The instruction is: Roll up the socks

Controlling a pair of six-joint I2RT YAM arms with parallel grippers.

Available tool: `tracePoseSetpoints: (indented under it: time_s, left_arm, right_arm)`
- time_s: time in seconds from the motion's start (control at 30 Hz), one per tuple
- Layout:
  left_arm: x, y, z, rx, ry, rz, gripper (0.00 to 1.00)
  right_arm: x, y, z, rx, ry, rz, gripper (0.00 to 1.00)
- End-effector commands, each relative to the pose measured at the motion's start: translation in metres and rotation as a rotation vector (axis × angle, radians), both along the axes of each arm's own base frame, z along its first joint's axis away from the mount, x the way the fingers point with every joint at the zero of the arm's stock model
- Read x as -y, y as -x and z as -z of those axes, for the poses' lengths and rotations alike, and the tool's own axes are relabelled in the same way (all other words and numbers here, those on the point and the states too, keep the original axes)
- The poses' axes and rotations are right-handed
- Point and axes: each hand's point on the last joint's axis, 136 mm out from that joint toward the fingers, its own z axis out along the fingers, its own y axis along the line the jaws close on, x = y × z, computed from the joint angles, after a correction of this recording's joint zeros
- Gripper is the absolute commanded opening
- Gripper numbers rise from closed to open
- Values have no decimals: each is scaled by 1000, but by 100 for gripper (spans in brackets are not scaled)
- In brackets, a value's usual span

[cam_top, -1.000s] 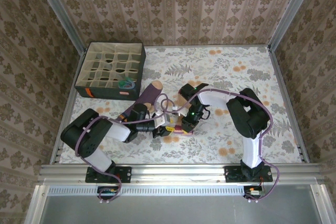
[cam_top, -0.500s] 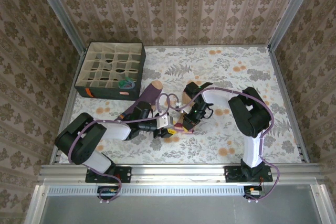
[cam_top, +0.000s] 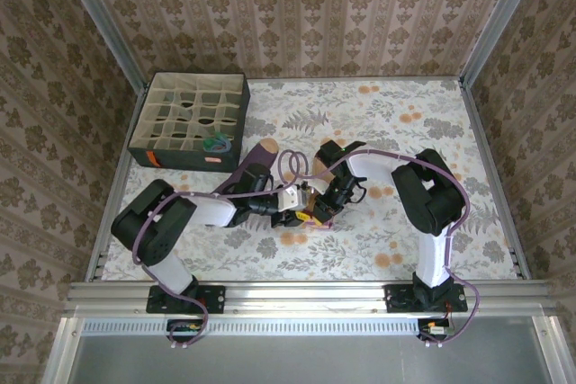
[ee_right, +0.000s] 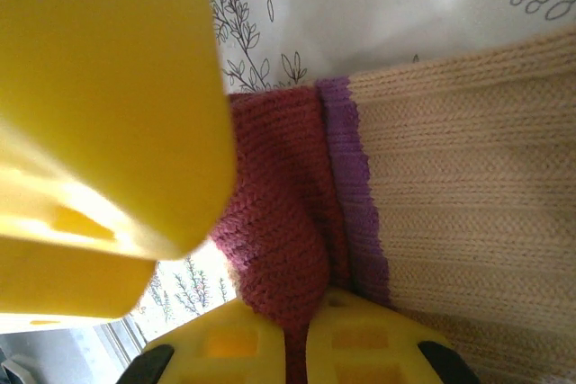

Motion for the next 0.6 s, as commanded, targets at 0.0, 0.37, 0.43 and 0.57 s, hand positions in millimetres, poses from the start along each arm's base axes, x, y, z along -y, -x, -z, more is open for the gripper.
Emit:
tracePoseSetpoints:
  time_s: [0.0,0.37,0.43,0.57]
  left_arm:
    - [7,9,9,-24,-32,71,31]
    - [10,9,49,-208,-227,35,8]
    - [9,8,54,-229,-252,23,7]
    - [9,7,61,-262,-282,-8,7]
  right_arm:
    - [12,4,21,-27,73,14,3]
    - [7,-15,-7,85,32,150,33]
    - [9,-21,-16,116,37,223,35]
    - [32,-32,-22,179,153,455,37]
